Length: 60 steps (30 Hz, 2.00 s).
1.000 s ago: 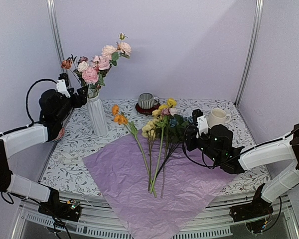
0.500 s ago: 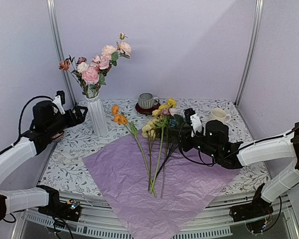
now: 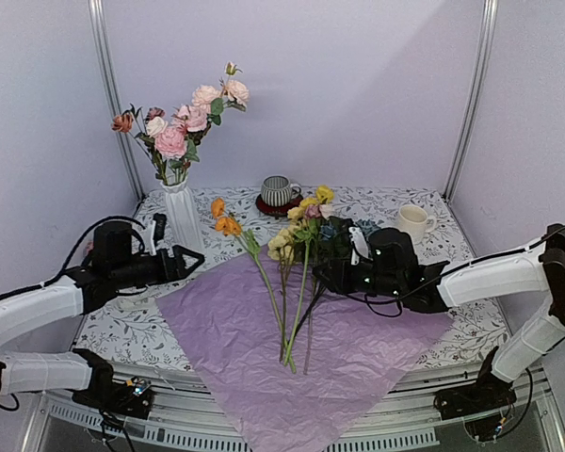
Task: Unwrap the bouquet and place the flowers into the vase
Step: Pick up the fake flower from the flattened wrapping paper.
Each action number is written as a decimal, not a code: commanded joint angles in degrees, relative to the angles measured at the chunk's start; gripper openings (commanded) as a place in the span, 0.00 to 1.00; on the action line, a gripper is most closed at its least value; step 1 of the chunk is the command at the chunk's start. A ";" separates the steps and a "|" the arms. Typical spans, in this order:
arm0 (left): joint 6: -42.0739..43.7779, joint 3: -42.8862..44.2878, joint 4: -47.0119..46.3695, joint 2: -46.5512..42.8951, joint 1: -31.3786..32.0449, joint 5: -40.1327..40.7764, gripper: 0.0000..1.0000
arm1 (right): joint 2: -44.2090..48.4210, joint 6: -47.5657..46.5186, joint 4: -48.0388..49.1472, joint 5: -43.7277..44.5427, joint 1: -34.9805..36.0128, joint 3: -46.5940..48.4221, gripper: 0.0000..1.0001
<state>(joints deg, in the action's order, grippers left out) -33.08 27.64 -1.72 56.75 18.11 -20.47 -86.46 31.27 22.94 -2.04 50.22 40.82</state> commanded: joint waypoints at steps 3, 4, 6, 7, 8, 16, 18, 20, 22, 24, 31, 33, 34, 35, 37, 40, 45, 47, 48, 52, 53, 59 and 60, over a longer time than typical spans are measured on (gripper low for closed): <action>-6.67 -3.22 -14.22 7.85 16.31 3.85 0.80 | -6.38 7.44 -2.22 -3.97 0.63 3.72 0.32; -7.13 -2.83 -15.42 9.80 18.35 5.70 0.79 | -7.36 7.81 -2.20 -4.17 0.63 4.26 0.32; -7.93 -1.39 -16.80 13.85 21.60 7.48 0.77 | -9.23 9.11 -2.28 -4.29 0.59 5.37 0.32; -8.17 -0.51 -17.64 16.12 23.00 7.73 0.76 | -10.05 9.68 -2.28 -4.11 0.63 5.86 0.32; -8.36 0.51 -18.28 18.45 24.21 7.90 0.75 | -10.92 10.64 -2.22 -3.88 0.61 6.17 0.32; -9.36 10.55 -20.37 35.59 30.44 8.53 0.63 | -16.01 12.88 -2.28 -1.65 0.62 7.58 0.33; -9.41 12.98 -20.76 39.53 30.89 7.92 0.59 | -17.10 13.02 -2.80 -1.47 0.39 8.00 0.33; -9.76 15.26 -20.30 42.31 31.17 7.90 0.57 | -17.99 13.49 -2.85 -1.95 0.16 8.10 0.33; -10.00 16.72 -20.59 44.42 31.44 8.20 0.56 | -18.58 13.46 -2.81 -1.93 0.16 8.22 0.33; -10.49 18.34 -20.23 46.60 31.48 8.42 0.56 | -19.08 13.15 -2.89 -2.00 -0.02 8.42 0.33; -11.83 23.13 -19.08 52.47 31.46 6.97 0.45 | -20.24 12.18 -2.82 -2.71 -0.50 9.25 0.33; -12.02 23.90 -19.05 53.28 31.54 6.64 0.44 | -20.53 12.23 -2.81 -3.11 -0.47 9.51 0.33; -12.27 24.06 -19.16 53.61 31.55 6.84 0.43 | -20.74 12.24 -2.82 -3.20 -0.53 9.66 0.33; -12.40 24.23 -19.18 54.01 31.53 7.11 0.42 | -20.97 12.07 -2.86 -3.30 -0.55 9.79 0.33; -12.99 24.97 -18.09 54.88 31.41 7.84 0.38 | -21.10 11.98 -2.83 -3.18 -0.49 9.89 0.33; -14.09 24.60 -18.57 54.86 31.29 9.08 0.25 | -20.33 12.06 -2.82 -2.75 -0.59 9.62 0.33; -15.16 23.49 -17.04 50.90 31.38 12.83 0.09 | -17.40 11.15 -2.88 -0.79 -0.96 8.27 0.32; -16.16 21.45 -17.07 47.21 31.33 15.05 0.06 | -15.75 10.35 -3.01 0.12 -1.35 7.94 0.32; -16.48 20.04 -17.65 45.29 31.29 16.02 0.05 | -14.84 9.99 -3.32 0.75 -1.49 7.90 0.32; -16.79 19.20 -14.82 40.09 31.20 19.21 0.05 | -10.48 6.94 -5.26 3.01 -2.20 8.29 0.32; -16.76 19.09 -13.93 39.04 31.26 20.11 0.04 | -9.39 6.28 -5.75 3.80 -2.29 8.31 0.33; -16.20 13.50 -11.99 28.86 31.38 28.21 0.04 | -1.12 -2.54 -8.64 10.28 -3.18 8.31 0.33; -15.76 12.94 -11.36 27.46 31.39 28.86 0.04 | 0.10 -3.53 -8.84 11.32 -3.31 8.16 0.33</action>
<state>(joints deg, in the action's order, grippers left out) -49.76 43.64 -15.27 89.73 48.88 2.42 -91.46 34.35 16.23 3.44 47.55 49.17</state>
